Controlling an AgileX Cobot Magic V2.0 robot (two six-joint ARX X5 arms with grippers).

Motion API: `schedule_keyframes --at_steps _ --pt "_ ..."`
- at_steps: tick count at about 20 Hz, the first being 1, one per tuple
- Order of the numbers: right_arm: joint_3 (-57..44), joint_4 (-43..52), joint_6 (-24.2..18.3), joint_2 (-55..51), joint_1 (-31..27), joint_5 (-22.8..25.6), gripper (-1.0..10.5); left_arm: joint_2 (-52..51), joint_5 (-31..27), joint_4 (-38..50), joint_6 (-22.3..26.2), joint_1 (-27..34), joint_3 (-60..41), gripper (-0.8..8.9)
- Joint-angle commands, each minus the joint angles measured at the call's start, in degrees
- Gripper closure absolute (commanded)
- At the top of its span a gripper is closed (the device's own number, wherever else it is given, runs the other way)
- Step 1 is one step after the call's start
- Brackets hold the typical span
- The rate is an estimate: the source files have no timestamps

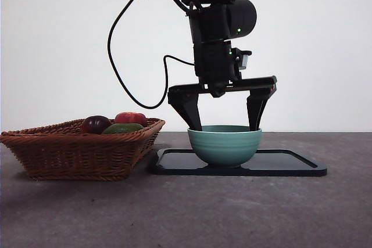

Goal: Pick up the wifruite, put it on the bowl, pick up the plate, put it on desk

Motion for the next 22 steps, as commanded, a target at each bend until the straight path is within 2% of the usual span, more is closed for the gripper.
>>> schedule_keyframes --at_steps 1,3,6,11,19,22 --pt "0.6 0.4 0.6 0.1 0.5 0.0 3.9 2.6 -0.2 0.2 1.2 -0.3 1.8 2.54" --pt "0.6 0.4 0.6 0.1 0.5 0.0 3.9 3.2 -0.2 0.1 1.2 -0.3 1.8 3.3" --pt "0.6 0.4 0.6 0.1 0.5 0.0 3.9 3.3 -0.2 0.1 1.4 -0.3 1.8 3.57" --pt "0.6 0.4 0.6 0.1 0.5 0.0 3.9 3.3 -0.2 0.6 2.5 -0.3 1.8 5.48" --pt "0.6 0.4 0.6 0.1 0.5 0.0 3.9 3.3 -0.2 0.7 3.2 -0.2 2.3 5.72" --pt "0.6 0.4 0.6 0.1 0.5 0.0 3.9 3.3 -0.2 -3.7 3.3 0.2 5.9 5.69"
